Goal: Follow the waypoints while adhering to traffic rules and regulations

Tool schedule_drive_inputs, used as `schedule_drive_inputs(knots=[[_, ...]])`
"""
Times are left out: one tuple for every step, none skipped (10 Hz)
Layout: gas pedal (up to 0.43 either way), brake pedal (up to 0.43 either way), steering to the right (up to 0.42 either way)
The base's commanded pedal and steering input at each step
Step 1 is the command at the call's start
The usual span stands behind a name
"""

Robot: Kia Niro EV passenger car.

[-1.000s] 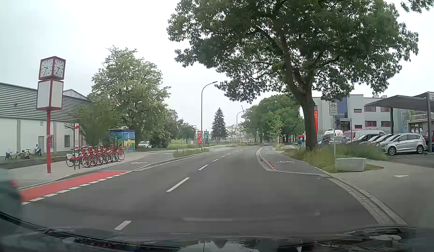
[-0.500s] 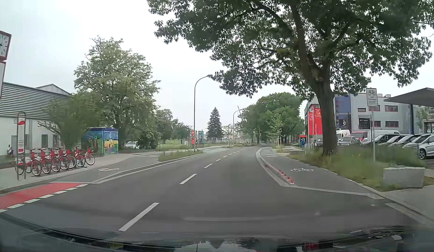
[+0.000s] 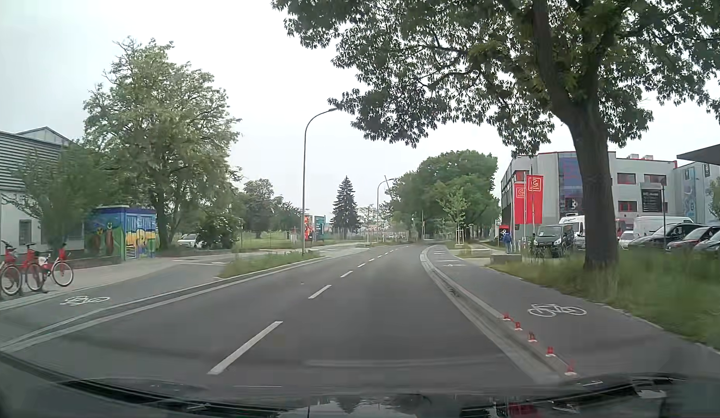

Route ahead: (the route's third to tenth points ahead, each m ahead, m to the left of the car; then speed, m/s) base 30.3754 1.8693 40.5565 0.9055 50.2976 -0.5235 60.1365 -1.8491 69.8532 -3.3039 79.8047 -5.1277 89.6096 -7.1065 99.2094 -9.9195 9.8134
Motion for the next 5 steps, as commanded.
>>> schedule_drive_inputs(knots=[[0.228,0.000,0.021],[0.228,0.000,0.019],[0.228,0.000,0.018],[0.228,0.000,0.018],[0.220,0.000,0.017]])
